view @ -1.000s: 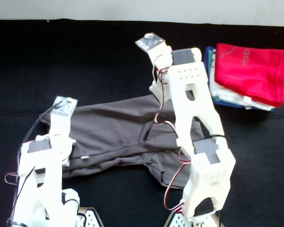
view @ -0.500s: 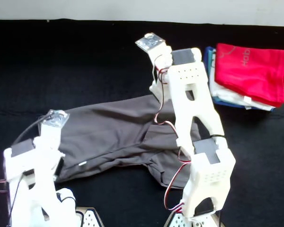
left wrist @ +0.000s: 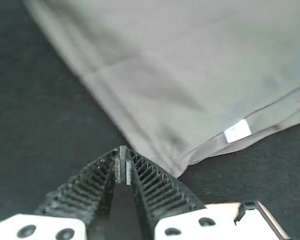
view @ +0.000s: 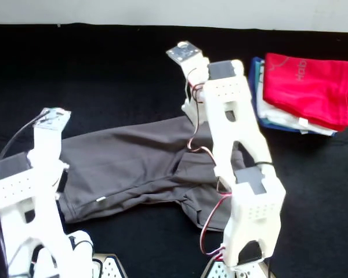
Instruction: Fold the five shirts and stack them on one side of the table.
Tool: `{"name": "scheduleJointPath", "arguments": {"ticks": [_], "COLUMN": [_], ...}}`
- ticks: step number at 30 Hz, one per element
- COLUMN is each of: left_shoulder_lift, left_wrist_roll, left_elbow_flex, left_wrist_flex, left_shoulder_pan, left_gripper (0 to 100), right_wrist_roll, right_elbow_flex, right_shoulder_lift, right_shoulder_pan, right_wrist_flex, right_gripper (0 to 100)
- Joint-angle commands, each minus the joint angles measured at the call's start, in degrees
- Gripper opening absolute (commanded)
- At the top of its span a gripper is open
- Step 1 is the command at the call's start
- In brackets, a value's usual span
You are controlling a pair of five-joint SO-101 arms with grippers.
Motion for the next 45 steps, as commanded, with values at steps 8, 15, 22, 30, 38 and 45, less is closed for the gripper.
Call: {"name": "scheduleJointPath", "arguments": {"ticks": [8,15,22,30,38,45], "left_shoulder_lift": [21.14,40.31,64.75,84.79,100.35,107.65], "left_wrist_roll": [2.02,11.69,13.54,13.80,13.89,13.89], "left_elbow_flex": [-9.98,-32.13,-58.33,-83.38,-118.02,-133.76], "left_wrist_flex": [-4.40,-2.64,10.90,20.40,21.19,24.97], "left_shoulder_pan": [0.57,4.44,4.97,3.65,2.77,3.74], "left_gripper": [1,1,1,1,1,1], "right_wrist_roll": [-1.58,-1.76,-1.58,-1.49,-1.58,-1.67], "right_elbow_flex": [-2.77,-2.15,-2.68,-2.86,-2.86,-4.62], "right_shoulder_lift": [8.57,9.01,14.81,21.41,21.76,21.41], "right_shoulder_pan": [1.71,3.56,5.49,6.20,6.20,6.11], "right_wrist_flex": [-2.51,-10.07,-10.51,-20.26,-36.00,-40.40], "right_gripper": [1.2,1.2,1.2,1.2,1.2,1.2]}}
